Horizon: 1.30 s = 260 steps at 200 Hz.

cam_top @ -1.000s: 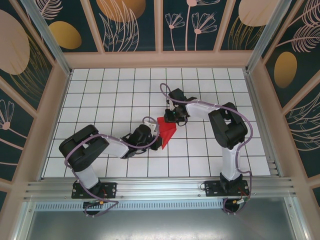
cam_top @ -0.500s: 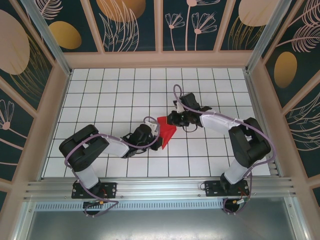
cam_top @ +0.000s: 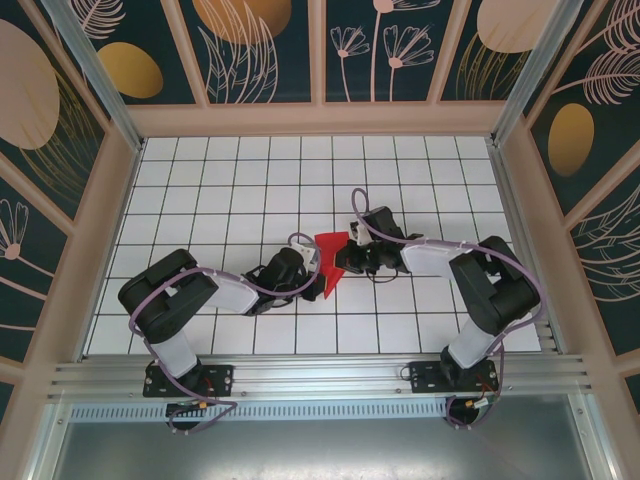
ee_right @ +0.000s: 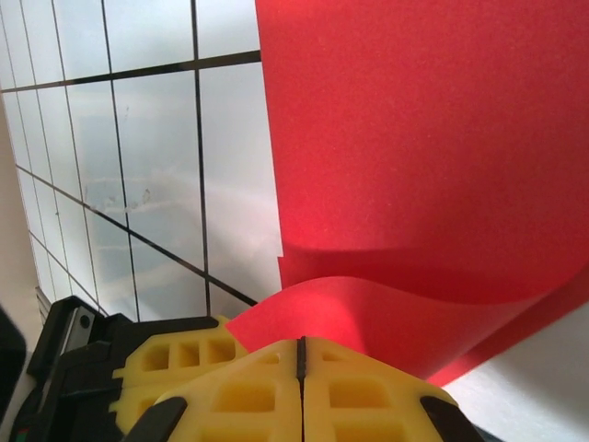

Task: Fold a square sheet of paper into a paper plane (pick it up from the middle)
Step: Third fold the triangle at the center of the table.

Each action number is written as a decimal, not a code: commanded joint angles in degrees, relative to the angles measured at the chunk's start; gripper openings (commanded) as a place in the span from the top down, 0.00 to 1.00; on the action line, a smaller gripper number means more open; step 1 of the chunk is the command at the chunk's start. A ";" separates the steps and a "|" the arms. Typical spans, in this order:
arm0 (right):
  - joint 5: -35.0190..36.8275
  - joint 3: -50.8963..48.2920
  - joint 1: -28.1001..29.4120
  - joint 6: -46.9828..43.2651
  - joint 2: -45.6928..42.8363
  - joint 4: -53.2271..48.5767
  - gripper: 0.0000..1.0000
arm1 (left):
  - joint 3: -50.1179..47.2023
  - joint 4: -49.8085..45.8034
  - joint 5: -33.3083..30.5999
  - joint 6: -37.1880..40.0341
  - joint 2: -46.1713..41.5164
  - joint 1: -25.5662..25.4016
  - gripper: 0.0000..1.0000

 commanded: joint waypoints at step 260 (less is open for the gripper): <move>0.81 -3.39 -4.45 0.57 2.54 5.08 0.89 | 0.79 -4.52 -0.58 -0.09 2.38 0.34 1.00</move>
